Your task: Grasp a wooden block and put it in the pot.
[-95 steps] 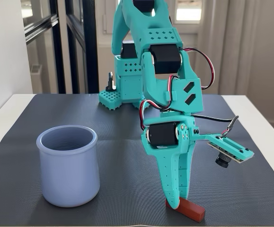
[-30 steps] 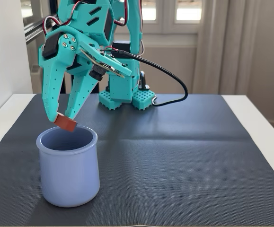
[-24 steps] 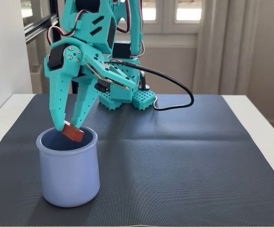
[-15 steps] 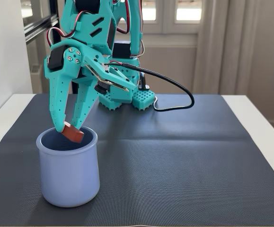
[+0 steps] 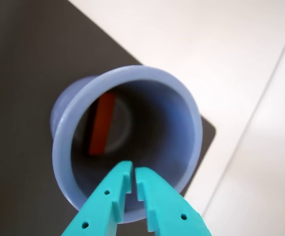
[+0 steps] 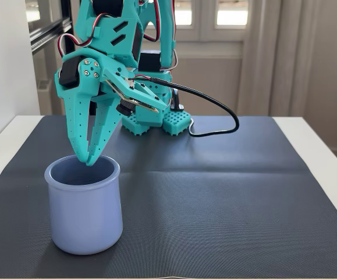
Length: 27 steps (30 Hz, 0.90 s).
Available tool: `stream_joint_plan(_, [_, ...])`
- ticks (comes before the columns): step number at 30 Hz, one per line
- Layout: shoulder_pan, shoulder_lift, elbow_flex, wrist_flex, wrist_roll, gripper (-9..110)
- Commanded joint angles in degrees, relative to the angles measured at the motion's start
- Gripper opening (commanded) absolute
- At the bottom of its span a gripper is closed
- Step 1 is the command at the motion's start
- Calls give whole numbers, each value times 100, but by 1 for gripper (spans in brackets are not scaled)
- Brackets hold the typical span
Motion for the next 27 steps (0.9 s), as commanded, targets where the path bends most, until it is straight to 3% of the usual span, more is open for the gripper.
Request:
stream_joint_plan(1, [-211, 457, -97, 9, -185, 0])
stream_joint_plan(8, [-431, 2092, 606, 9, -1503, 0])
stream_joint_plan(15, [-448, 4078, 2514, 9, -2777, 0])
stream_joint_plan(27, [-809, 6829, 5502, 0, -3270, 0])
